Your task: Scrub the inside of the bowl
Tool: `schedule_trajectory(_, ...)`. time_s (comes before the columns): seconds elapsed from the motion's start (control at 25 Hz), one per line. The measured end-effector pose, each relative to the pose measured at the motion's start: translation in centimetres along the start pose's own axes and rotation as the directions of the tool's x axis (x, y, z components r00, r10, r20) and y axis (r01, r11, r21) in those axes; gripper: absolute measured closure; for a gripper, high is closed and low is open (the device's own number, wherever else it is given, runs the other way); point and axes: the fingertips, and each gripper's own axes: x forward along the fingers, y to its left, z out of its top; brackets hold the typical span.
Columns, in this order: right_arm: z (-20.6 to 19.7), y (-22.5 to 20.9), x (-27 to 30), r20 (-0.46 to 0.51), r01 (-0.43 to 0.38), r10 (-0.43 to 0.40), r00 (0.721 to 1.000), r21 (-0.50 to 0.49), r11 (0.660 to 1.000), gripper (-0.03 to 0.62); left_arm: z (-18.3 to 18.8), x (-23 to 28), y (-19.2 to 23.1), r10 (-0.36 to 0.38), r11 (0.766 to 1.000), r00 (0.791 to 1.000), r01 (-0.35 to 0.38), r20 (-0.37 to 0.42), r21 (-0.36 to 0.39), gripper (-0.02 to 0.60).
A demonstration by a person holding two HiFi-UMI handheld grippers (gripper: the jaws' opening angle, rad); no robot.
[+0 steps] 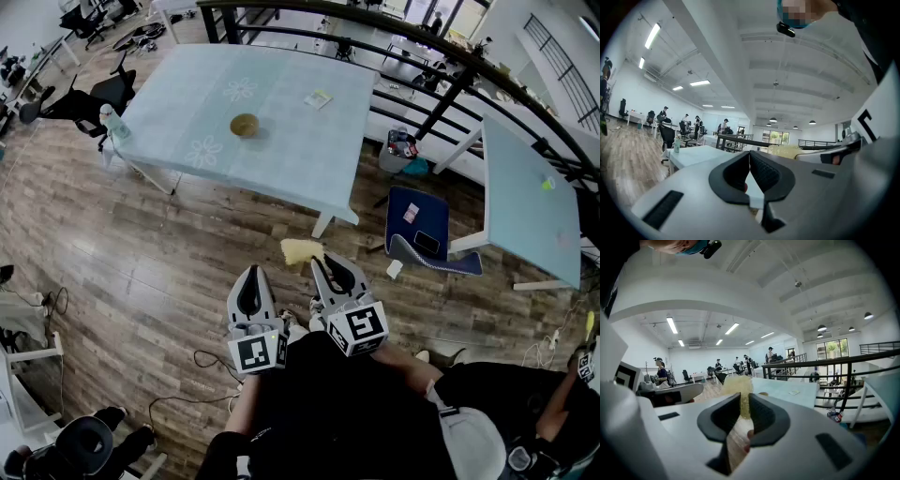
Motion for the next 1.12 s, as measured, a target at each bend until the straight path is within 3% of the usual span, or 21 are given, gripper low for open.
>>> schedule_trajectory(0.4,0.0,-1.9,-0.1,0.024,-0.002,0.002,1.000,-0.003,1.000,0.534,-1.5,-0.3,-1.8,0.008,1.000,0.999,-0.008,-0.039,0.013,0.566)
schedule_trajectory(0.6,-0.3,-2.6,-0.2,0.014,-0.003,0.003,1.000,-0.007,1.000,0.534,-1.2,0.4,-2.6,-0.009,1.000,1.000,0.010,-0.027,0.025,0.566)
schedule_trajectory(0.8,0.2,-3.1,-0.6,0.040,-0.024,0.022,0.999,0.037,0.999,0.533,-1.2,0.1,-3.2,0.002,1.000,1.000,-0.001,-0.021,0.021,0.566)
schedule_trajectory(1.12,-0.2,-4.1,-1.1,0.040,-0.087,0.086,0.996,0.025,0.996,0.533,-1.7,-0.3,-4.7,0.032,0.999,0.999,-0.032,0.021,0.028,0.568)
